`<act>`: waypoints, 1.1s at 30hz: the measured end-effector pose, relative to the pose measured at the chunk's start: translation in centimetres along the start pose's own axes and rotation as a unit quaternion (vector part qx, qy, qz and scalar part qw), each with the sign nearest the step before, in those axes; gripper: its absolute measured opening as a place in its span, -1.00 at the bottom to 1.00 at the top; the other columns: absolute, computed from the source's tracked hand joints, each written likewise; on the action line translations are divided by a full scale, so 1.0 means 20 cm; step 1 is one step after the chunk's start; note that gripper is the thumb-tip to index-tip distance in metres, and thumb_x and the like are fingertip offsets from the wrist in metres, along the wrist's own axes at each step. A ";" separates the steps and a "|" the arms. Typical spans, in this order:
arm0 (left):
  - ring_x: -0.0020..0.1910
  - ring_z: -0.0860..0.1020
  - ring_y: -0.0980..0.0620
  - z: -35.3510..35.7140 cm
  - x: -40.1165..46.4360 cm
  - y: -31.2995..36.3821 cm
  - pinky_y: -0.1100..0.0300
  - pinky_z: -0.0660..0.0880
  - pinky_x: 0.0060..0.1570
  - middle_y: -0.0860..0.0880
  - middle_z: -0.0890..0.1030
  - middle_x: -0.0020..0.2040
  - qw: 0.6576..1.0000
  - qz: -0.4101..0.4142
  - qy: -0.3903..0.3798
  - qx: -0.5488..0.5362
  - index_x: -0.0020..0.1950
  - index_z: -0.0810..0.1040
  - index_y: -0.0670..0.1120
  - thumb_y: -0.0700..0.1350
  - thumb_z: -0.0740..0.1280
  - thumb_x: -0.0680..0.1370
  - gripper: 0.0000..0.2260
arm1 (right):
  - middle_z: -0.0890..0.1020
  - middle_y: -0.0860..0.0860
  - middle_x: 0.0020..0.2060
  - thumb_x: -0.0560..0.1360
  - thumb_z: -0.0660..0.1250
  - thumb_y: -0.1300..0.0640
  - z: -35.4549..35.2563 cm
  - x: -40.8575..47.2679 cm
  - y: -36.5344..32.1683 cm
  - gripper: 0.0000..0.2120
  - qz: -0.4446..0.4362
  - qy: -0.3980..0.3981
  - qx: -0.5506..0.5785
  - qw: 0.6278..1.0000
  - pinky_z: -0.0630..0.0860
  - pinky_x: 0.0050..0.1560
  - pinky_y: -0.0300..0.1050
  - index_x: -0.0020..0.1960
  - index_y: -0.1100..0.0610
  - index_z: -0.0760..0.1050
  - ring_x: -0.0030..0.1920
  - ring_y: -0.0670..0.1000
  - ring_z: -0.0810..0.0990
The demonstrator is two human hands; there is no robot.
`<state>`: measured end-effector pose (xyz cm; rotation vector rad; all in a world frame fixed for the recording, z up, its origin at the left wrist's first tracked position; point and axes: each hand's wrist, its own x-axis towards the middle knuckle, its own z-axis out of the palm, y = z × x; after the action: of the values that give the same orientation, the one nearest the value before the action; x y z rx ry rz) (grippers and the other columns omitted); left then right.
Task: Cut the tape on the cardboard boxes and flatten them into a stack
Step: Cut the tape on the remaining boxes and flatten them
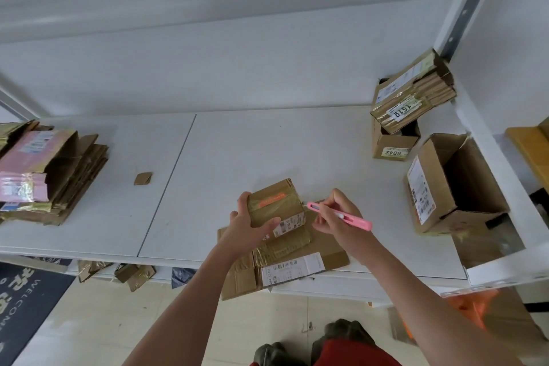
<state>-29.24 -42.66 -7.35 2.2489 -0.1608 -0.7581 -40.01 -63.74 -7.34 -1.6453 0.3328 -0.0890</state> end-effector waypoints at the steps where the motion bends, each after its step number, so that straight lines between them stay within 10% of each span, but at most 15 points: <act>1: 0.08 0.51 -0.04 0.00 0.00 0.00 0.01 0.57 0.10 -0.05 0.31 0.24 1.000 0.004 0.004 0.000 0.51 -0.02 0.21 0.24 0.42 0.45 -0.19 | 0.52 0.29 -0.17 0.63 0.24 0.22 -0.01 0.00 0.00 -0.80 0.001 0.000 -0.001 1.000 0.64 -0.02 -0.14 -0.07 0.32 0.30 -0.09 0.06 0.64; 8: 0.04 0.42 0.02 0.02 -0.04 0.02 0.36 0.32 -0.20 -0.07 0.33 0.29 1.000 0.013 0.015 0.011 0.53 0.00 0.18 0.18 0.40 0.51 -0.25 | 0.56 0.15 -0.20 0.65 0.21 0.18 0.08 0.09 -0.02 -0.85 -0.026 0.042 0.002 0.999 0.61 0.01 0.27 -0.06 0.21 0.31 -0.10 0.20 0.60; 20: 0.08 0.42 -0.04 0.01 -0.04 0.04 0.15 0.33 0.03 -0.09 0.32 0.30 1.000 -0.002 -0.001 0.025 0.54 -0.05 0.17 0.21 0.38 0.51 -0.22 | 0.52 0.16 -0.19 0.64 0.22 0.20 0.05 0.03 0.01 -0.81 -0.046 -0.002 -0.035 0.998 0.66 -0.03 0.14 -0.08 0.27 0.28 -0.14 0.01 0.65; 25: 0.11 0.48 -0.06 0.00 -0.03 0.02 0.09 0.49 0.10 -0.10 0.32 0.29 1.000 -0.002 -0.001 0.015 0.53 -0.06 0.19 0.23 0.40 0.48 -0.20 | 0.52 0.18 -0.24 0.64 0.22 0.05 0.00 -0.03 0.02 -0.79 -0.071 -0.032 -0.085 0.993 0.54 -0.11 0.40 -0.11 0.14 0.30 -0.16 0.38 0.53; 33: -0.18 0.64 -0.11 -0.01 -0.01 0.03 0.22 0.55 -0.40 -0.11 0.41 0.20 1.000 -0.022 -0.005 -0.016 0.43 0.00 0.31 0.27 0.42 0.43 -0.26 | 0.55 0.06 -0.25 0.65 0.20 0.15 -0.11 0.01 0.06 -0.94 -0.123 0.082 -0.147 0.978 0.49 -0.33 -0.10 0.06 0.14 0.36 -0.32 -0.02 0.52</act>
<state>-29.32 -42.91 -6.69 2.2251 -0.1043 -0.7886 -40.46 -65.92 -8.36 -1.9735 0.2741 -0.3788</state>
